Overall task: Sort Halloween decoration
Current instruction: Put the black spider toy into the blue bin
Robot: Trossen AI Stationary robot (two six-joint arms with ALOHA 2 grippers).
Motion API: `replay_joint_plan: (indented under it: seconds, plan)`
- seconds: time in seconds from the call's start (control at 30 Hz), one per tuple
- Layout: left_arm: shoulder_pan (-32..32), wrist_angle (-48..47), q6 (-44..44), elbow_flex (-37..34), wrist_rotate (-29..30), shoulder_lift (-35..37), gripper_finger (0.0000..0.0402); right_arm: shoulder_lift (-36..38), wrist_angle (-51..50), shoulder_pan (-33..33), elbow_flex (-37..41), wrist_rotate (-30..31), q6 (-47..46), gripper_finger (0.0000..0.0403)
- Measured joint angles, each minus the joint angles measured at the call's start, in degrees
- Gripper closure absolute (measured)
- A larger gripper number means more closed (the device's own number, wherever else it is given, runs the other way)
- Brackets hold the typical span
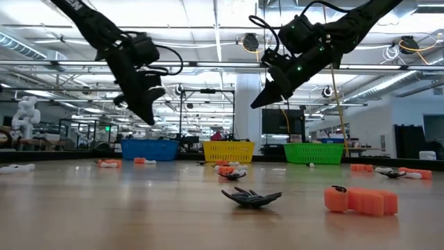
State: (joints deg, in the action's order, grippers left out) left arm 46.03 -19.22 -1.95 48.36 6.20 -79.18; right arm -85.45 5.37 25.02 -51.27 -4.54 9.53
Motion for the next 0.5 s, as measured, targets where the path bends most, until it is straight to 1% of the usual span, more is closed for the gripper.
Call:
replay_joint_plan:
  seconds: [0.1, 0.17, 0.37, 0.5]
  plan:
    - [2.5, -0.9, 1.4, 4.9, -2.3, -4.5, 0.0390, 0.0, 0.0, -0.3, 0.0, 0.0, -0.2, 0.0403]
    - [3.8, -3.4, 2.5, 7.9, -4.1, -8.2, 0.0391, 0.0, 0.0, -0.4, 0.0, 0.0, -0.3, 0.0403]
    - [6.1, -11.0, 5.3, 15.5, -4.5, -19.3, 0.0391, 0.0, -0.7, -0.8, 0.0, 0.0, -0.1, 0.0403]
    - [6.9, -11.5, 5.3, 17.4, -4.5, -23.6, 0.0391, 0.0, -1.0, -0.8, 0.0, 0.0, 0.0, 0.0403]
